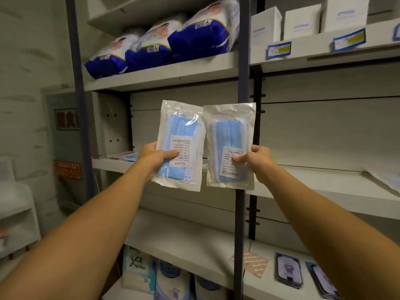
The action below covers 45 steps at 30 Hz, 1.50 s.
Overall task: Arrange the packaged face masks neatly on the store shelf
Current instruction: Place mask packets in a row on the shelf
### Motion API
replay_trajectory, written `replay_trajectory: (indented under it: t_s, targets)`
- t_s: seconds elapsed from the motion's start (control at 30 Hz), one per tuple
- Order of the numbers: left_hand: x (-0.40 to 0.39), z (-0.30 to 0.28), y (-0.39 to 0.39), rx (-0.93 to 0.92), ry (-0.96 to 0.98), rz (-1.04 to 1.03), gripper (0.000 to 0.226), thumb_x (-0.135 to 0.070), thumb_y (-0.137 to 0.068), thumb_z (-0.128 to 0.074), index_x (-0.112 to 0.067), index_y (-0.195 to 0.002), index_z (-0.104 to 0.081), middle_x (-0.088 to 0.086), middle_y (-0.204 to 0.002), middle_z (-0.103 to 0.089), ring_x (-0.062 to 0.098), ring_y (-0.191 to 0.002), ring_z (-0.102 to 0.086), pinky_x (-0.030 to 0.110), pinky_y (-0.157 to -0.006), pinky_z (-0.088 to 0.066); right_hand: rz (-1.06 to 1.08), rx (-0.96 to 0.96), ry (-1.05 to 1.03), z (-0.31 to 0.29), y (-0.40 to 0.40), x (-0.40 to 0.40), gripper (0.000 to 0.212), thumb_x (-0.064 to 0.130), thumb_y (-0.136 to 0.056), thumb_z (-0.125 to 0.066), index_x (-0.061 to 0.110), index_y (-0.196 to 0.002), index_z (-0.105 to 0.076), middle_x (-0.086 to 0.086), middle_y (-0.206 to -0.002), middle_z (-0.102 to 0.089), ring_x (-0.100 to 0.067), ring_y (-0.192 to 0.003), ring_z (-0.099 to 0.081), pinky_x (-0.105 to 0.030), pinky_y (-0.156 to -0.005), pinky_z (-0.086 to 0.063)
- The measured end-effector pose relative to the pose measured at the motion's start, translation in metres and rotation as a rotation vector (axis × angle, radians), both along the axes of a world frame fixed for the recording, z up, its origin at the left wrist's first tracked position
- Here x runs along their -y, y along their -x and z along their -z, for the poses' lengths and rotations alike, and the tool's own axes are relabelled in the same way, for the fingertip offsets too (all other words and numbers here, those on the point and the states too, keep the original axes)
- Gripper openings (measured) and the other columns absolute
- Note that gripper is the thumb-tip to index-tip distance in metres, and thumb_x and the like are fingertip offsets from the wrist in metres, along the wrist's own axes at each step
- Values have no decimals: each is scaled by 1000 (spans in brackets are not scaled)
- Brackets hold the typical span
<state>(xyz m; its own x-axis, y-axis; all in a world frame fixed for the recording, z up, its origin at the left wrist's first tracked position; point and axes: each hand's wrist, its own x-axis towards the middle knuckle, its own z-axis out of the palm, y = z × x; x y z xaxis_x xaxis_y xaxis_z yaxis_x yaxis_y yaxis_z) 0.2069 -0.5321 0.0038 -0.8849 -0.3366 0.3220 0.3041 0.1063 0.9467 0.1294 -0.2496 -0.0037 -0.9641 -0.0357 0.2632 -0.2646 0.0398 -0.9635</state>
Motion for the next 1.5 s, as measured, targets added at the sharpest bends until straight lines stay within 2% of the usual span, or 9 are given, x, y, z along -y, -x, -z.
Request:
replay_trajectory:
  t_s: [0.27,0.4,0.57,0.73,0.9,1.2,1.27,1.37,1.5]
  targets:
    - [29,0,43,-1,20,32,31,-7,-79,-83,-12,-105,-66,5,-98,-77,24,-82,-77,45,-69,-63,31,-73,-2,-19,28,39,31,4,-77,-83,10,-103,-68,-4,-101,-73,-26,-98,-71,-48,-87,-60]
    - [44,-10,70,-34,14,49,29,-4,-80,-82,-12,-102,-66,6,-97,-76,22,-78,-77,37,-60,-62,28,-115,-26,-27,44,60,32,4,-79,-81,7,-108,-66,-2,-99,-71,-20,-89,-68,-37,-77,-59]
    - [60,-14,104,-39,-5,75,32,-6,-78,-84,-12,-105,-68,6,-98,-77,25,-83,-77,41,-64,-62,102,-124,-24,-37,66,77,33,9,-78,-83,9,-107,-67,-4,-102,-73,-23,-93,-70,-35,-72,-58]
    - [72,-15,134,-25,-38,108,34,-6,-76,-85,-11,-105,-68,9,-100,-77,28,-85,-77,49,-72,-63,185,-126,-44,-46,76,95,26,11,-81,-81,16,-100,-64,-6,-106,-72,-27,-98,-70,-49,-86,-60]
    - [66,-19,156,-20,-37,162,30,-6,-77,-84,-13,-102,-68,9,-99,-77,30,-85,-76,48,-70,-63,268,-131,-51,-48,82,104,23,13,-84,-79,22,-89,-58,-6,-108,-70,-28,-103,-69,-46,-85,-59]
    - [77,-17,184,-34,-59,212,36,-5,-76,-84,-9,-108,-68,11,-100,-77,32,-85,-76,55,-75,-61,313,-128,-74,-53,90,112,22,13,-86,-76,19,-91,-56,1,-91,-63,-23,-89,-65,-45,-81,-60]
    - [85,-20,195,-39,-71,229,38,-6,-75,-85,-9,-109,-69,11,-99,-77,32,-86,-76,56,-75,-61,322,-123,-69,-53,92,114,23,12,-86,-77,20,-91,-56,1,-90,-63,-20,-83,-64,-42,-75,-60]
    - [95,-21,211,-47,-74,269,36,-5,-75,-85,-10,-107,-69,11,-100,-77,32,-86,-76,57,-76,-61,330,-105,-45,-50,97,116,25,11,-85,-77,16,-102,-59,-1,-94,-66,-19,-81,-64,-32,-57,-55]
    - [107,-19,231,-26,-61,322,34,-4,-75,-85,-10,-104,-69,13,-101,-76,32,-85,-76,55,-75,-61,405,-59,-18,-44,106,120,36,8,-83,-79,8,-112,-57,-4,-94,-66,-16,-70,-63,-30,-46,-49]
